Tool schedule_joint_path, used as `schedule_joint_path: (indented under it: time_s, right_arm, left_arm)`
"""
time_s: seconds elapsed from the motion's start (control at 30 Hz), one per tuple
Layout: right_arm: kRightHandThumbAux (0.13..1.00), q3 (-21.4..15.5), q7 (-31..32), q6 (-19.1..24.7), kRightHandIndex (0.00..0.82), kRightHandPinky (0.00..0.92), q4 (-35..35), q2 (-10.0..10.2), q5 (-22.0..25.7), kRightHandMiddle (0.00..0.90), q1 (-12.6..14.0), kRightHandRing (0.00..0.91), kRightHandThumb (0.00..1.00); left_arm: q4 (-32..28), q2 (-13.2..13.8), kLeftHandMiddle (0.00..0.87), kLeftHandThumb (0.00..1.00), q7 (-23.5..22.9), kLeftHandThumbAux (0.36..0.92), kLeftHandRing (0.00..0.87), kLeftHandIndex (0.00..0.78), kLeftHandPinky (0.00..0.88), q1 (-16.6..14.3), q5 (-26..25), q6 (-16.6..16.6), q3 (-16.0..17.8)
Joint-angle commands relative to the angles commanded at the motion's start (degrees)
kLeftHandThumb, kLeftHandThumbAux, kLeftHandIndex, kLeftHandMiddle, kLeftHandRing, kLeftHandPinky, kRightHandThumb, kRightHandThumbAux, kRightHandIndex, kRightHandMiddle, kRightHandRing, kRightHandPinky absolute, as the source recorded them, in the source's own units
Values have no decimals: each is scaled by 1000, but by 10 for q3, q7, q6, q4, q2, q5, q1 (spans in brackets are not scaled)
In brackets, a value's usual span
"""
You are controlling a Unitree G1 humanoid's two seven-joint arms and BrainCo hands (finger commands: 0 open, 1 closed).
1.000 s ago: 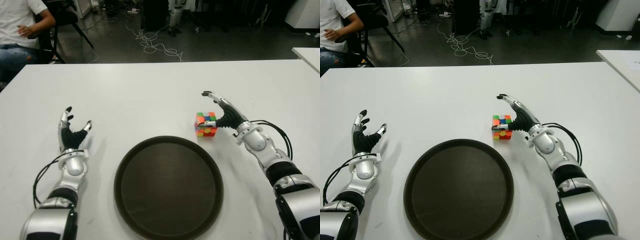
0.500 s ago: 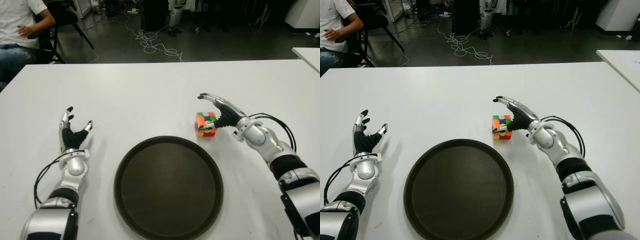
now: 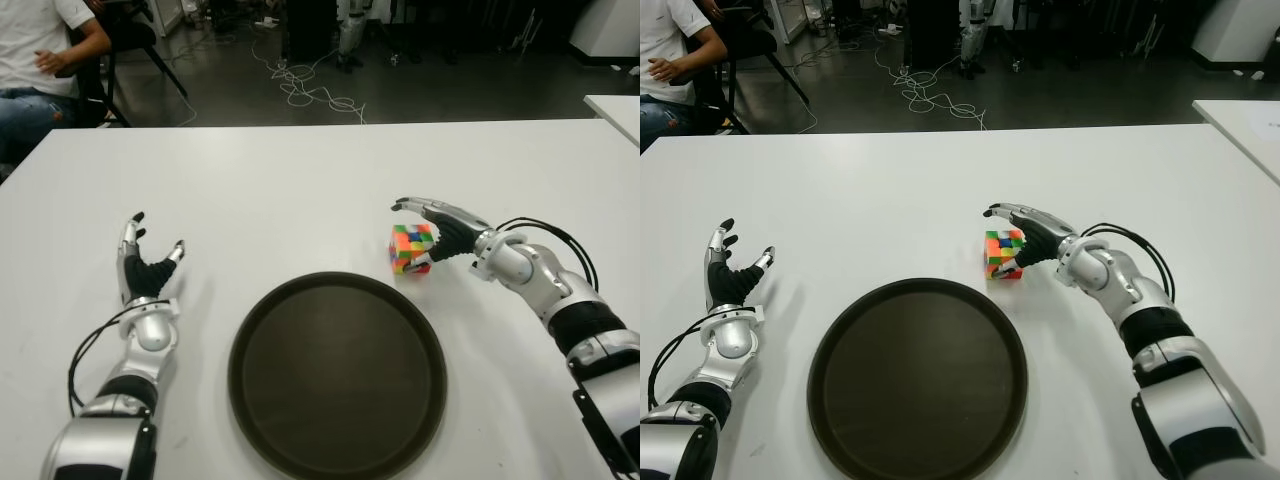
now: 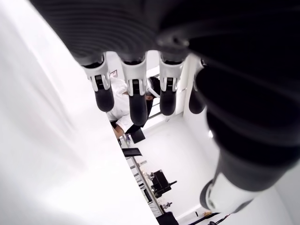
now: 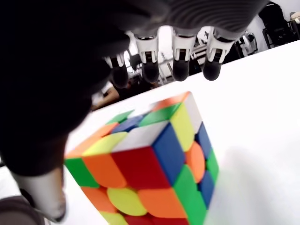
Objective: Pick up the Rubik's Cube and put it in the plate
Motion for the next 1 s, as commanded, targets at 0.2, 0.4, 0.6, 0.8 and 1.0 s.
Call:
schedule_joint_path:
  time_s: [0.2, 0.4, 0.6, 0.8, 1.0]
  right_arm:
    - [725, 4, 13, -2, 9, 48, -5, -6, 1, 36, -1, 44, 0]
    - [708, 12, 25, -1, 12, 44, -10, -14, -4, 41, -2, 42, 0]
    - [702, 13, 27, 3, 18, 46, -19, -17, -6, 46, 0, 50, 0]
    - [712, 15, 30, 6, 20, 45, -25, -19, -6, 46, 3, 54, 0]
    - [715, 16, 31, 7, 16, 39, -23, -18, -4, 41, 3, 49, 0]
  left_arm:
    - [-1, 0, 128, 0, 3, 781, 126, 132, 101, 1, 1, -2, -2]
    - [0, 0, 132, 0, 8, 771, 133, 140, 102, 0, 2, 0, -3]
    - [1, -2, 136, 0, 5, 763, 131, 140, 98, -1, -4, 2, -1]
    - [2, -2, 116, 0, 2, 755, 115, 120, 93, -1, -6, 7, 0]
    - [2, -1, 113, 0, 0, 744, 109, 112, 82, -1, -6, 9, -1]
